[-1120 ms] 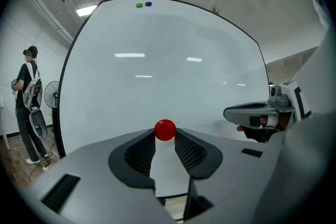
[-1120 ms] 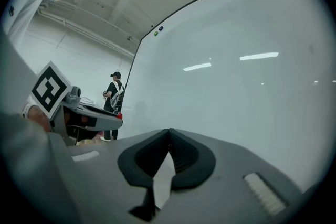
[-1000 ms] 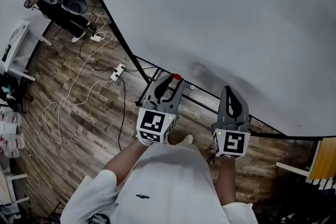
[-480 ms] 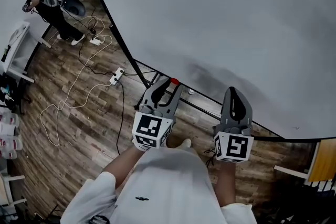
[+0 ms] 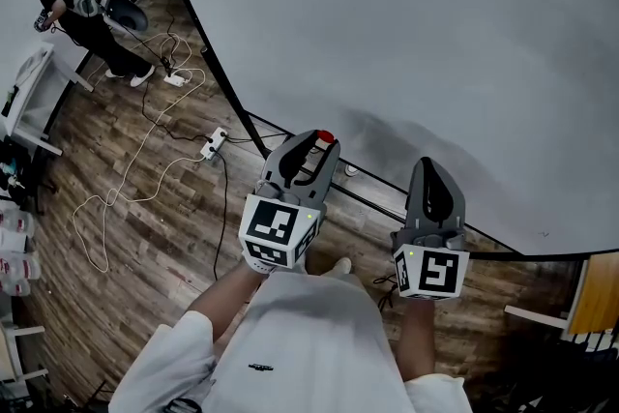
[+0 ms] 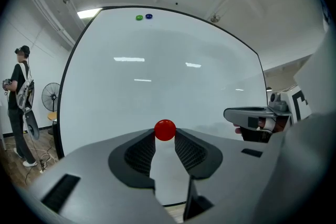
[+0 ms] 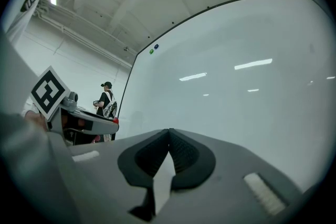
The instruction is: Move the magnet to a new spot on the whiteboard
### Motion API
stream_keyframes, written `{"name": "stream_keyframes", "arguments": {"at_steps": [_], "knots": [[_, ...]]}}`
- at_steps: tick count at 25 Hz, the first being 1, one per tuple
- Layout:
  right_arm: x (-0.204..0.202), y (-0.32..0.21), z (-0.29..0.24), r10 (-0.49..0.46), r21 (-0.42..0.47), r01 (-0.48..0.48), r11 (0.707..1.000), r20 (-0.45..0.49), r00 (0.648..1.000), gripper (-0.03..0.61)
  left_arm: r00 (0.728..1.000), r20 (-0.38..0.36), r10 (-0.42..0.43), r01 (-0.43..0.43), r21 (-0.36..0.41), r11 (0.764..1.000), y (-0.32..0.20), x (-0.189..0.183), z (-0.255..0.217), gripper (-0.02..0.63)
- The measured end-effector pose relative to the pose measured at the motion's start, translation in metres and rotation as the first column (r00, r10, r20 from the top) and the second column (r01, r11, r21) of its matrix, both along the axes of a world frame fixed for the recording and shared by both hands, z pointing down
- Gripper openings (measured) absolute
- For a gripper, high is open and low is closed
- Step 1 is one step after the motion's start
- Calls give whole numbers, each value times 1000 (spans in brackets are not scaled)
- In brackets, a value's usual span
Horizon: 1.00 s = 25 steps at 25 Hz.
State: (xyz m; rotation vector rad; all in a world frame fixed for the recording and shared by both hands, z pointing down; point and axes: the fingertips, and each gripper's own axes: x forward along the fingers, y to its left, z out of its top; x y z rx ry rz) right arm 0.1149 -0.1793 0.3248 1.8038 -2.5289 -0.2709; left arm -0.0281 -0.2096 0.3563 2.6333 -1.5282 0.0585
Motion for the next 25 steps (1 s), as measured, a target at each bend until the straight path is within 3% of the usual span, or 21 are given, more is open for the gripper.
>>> {"name": "stream_keyframes", "arguments": {"at_steps": [15, 25], "knots": [[-4, 4, -47, -46, 75, 41, 996, 58, 997, 2, 999, -11, 46, -45, 99, 994, -24, 29, -68, 117], [-11, -1, -65, -70, 109, 63, 992, 63, 996, 2, 1000, 19, 12, -14, 135, 991, -56, 38, -103, 118]]}}
